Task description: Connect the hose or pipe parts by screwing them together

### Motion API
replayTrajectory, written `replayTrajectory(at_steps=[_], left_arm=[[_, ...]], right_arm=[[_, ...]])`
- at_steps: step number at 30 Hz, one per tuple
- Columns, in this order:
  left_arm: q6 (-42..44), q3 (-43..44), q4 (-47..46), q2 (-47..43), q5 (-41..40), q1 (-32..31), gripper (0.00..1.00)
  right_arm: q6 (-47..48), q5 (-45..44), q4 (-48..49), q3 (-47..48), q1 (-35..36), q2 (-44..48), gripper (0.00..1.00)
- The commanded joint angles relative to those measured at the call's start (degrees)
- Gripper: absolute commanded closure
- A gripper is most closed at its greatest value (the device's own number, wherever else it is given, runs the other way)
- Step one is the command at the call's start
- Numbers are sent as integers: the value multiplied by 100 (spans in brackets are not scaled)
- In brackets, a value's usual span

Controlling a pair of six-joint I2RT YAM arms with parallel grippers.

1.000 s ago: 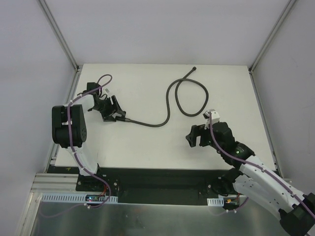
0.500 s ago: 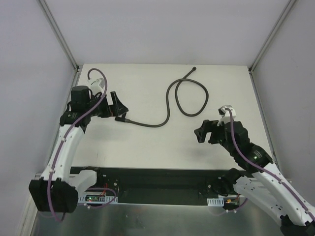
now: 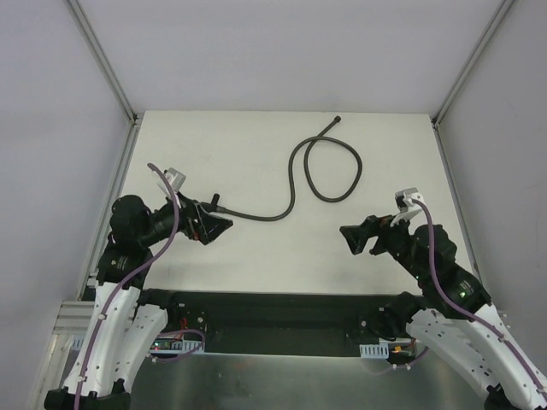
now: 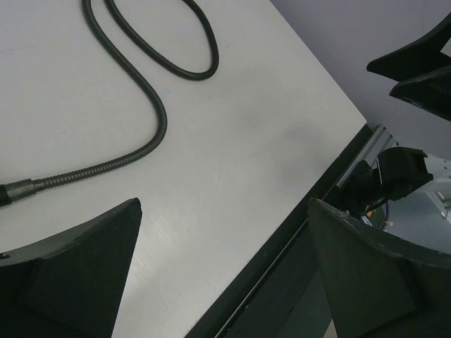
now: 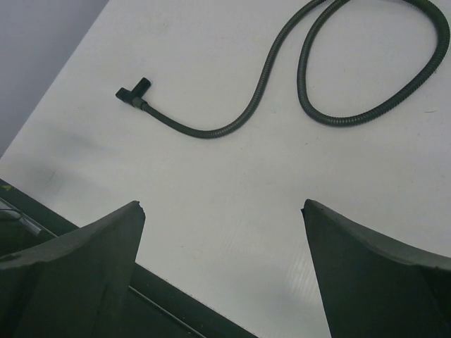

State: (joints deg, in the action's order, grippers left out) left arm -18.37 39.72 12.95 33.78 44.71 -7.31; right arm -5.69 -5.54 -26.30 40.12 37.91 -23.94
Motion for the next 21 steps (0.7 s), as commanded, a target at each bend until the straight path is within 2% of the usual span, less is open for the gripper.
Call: replayTrajectory(at_steps=[1, 10, 21], left_arm=[[-280, -18, -372, -363, 73, -16, 1], [-492, -9, -372, -539, 152, -16, 1], [-606, 35, -390, -443, 99, -16, 1]], right_arm=[[139, 71, 284, -48, -3, 267, 4], [68, 18, 372, -294, -3, 654, 4], [209, -114, 275, -92, 6, 672, 4]])
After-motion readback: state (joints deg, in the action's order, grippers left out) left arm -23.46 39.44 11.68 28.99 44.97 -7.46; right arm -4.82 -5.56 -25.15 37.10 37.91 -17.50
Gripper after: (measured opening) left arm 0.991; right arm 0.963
